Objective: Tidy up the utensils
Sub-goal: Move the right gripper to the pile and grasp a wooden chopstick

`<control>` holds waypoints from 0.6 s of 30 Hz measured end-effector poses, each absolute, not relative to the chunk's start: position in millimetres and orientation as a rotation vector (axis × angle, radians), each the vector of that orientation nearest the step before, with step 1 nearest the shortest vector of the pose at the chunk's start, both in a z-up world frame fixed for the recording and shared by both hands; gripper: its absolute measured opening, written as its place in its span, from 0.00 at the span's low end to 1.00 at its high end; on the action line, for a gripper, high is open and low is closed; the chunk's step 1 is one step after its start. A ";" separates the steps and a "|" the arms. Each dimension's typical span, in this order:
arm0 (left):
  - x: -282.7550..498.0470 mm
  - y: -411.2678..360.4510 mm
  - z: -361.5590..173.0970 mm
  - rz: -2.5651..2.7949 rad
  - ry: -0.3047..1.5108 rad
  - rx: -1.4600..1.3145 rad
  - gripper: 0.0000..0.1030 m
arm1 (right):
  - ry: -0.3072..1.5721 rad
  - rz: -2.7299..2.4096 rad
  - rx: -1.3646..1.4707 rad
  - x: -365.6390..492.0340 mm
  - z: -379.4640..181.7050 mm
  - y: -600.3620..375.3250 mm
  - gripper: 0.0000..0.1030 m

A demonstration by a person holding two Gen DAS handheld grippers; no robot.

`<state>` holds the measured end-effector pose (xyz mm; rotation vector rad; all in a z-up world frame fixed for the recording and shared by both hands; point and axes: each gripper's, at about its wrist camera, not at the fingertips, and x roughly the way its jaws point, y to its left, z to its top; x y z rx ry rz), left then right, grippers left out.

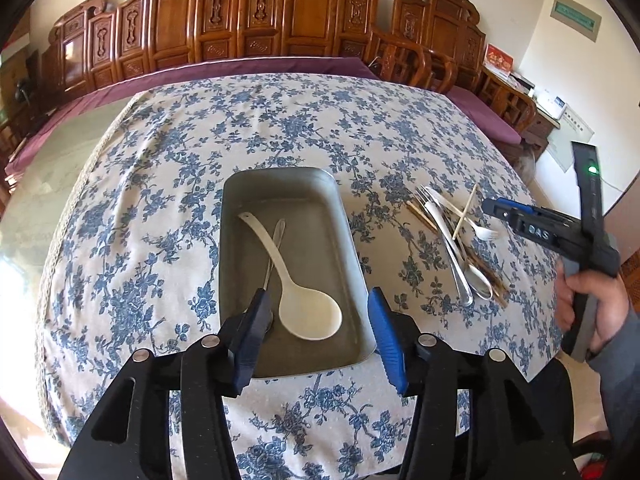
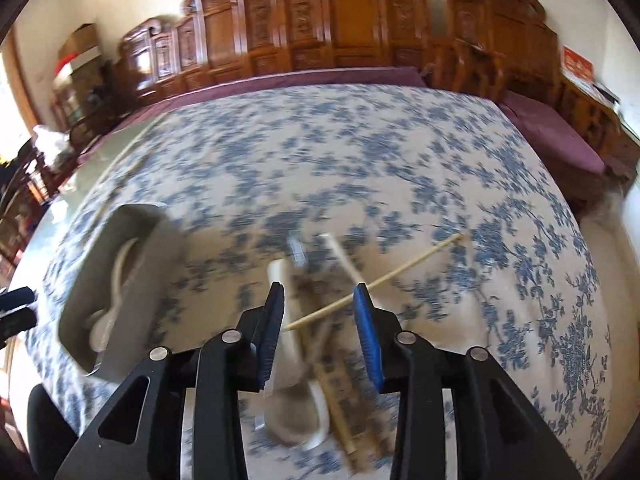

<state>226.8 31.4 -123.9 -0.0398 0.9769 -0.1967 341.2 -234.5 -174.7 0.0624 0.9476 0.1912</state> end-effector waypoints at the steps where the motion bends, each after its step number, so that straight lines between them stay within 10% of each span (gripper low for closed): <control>1: 227.1 30.4 -123.3 -0.193 0.969 -0.040 0.62 | 0.956 0.179 0.072 345.5 -178.8 -238.0 0.43; 14: 228.7 14.3 -128.6 -0.199 0.975 -0.025 0.69 | 1.104 0.092 0.190 403.3 -235.7 -256.0 0.44; 18: 226.9 9.3 -127.9 -0.204 0.976 -0.018 0.69 | 1.127 0.075 0.225 403.4 -238.4 -259.1 0.30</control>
